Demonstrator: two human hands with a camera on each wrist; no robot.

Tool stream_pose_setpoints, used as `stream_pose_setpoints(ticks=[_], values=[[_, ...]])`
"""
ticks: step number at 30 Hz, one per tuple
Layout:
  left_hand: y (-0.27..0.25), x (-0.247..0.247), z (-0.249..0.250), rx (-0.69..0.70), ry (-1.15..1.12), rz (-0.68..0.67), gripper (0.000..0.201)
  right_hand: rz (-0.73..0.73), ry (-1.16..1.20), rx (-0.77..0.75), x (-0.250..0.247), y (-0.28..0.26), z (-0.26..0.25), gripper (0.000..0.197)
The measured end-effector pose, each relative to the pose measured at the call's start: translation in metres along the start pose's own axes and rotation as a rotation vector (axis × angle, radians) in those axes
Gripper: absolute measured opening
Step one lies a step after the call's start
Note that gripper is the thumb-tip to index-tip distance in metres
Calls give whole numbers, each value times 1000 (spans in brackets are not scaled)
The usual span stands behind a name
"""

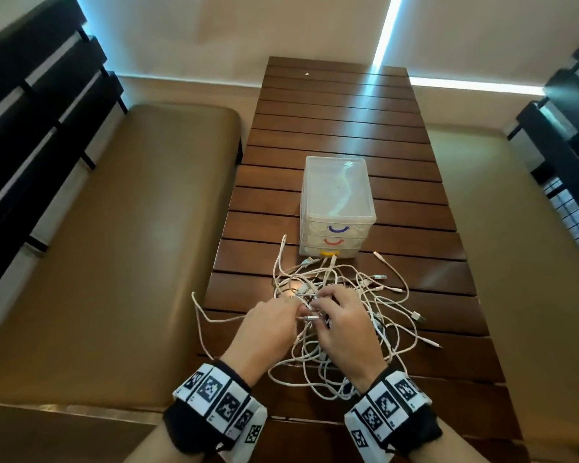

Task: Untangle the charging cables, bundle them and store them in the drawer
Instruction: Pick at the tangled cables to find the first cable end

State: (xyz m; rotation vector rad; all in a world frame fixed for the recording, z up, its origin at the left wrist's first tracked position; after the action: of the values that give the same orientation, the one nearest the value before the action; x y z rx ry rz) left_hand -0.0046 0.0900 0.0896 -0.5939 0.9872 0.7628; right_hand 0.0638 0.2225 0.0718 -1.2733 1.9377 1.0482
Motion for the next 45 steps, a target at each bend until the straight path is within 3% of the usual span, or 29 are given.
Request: stream_pose_setpoints(ticks=[3, 8, 10, 12, 15, 17, 20, 24, 26, 29, 35, 37, 40, 43, 45], values=[[0, -15, 6, 4, -139, 113, 16, 37, 76, 38, -5, 4, -3, 34], [8, -32, -16, -216, -266, 302, 23, 223, 319, 84, -28, 15, -6, 42], [10, -34, -26, -223, -294, 295, 27, 169, 298, 121, -26, 14, 4, 33], [9, -33, -24, -177, -327, 246, 31, 6, 163, 158, -14, 12, 17, 19], [5, -37, -19, -130, -576, 236, 33, -139, 17, 204, -1, 8, 30, 17], [3, -46, -23, -143, -752, 303, 34, -136, -33, 176, 2, 10, 34, 19], [1, -56, -36, -159, -806, 409, 37, -107, -94, 151, -1, 15, 35, 13], [0, -48, -41, -191, -800, 324, 37, -30, -152, 38, -3, 22, 25, 15], [-1, -41, -41, -212, -787, 308, 37, -81, -156, -38, 2, 23, 17, 11], [-4, -39, -36, -229, -857, 341, 32, -180, -118, -31, 11, 19, 12, 19], [-8, -45, -41, -276, -852, 451, 27, -143, -206, -185, 16, 12, 4, 7], [-12, -50, -41, -236, -804, 582, 25, -94, -99, -217, 12, 13, -2, 5], [-18, -59, -28, -13, -801, 772, 28, 16, 169, -103, -1, 20, -13, 3], [-21, -64, -11, 187, -855, 783, 29, 102, 309, -69, -9, 26, -21, 6], [-21, -65, -7, 248, -865, 774, 29, -25, 174, -19, -4, 32, -15, 12]])
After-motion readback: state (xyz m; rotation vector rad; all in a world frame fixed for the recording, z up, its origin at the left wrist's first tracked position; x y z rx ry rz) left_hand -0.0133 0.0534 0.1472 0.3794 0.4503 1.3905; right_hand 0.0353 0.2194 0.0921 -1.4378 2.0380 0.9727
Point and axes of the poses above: each hand's wrist, its own y-axis towards the middle knuckle, its own x-axis out of the palm, z = x × y, the point moved 2 cm from there along y, towards the middle knuckle, and after that the axes turned 7 degrees about z, right-handed, at the moved point
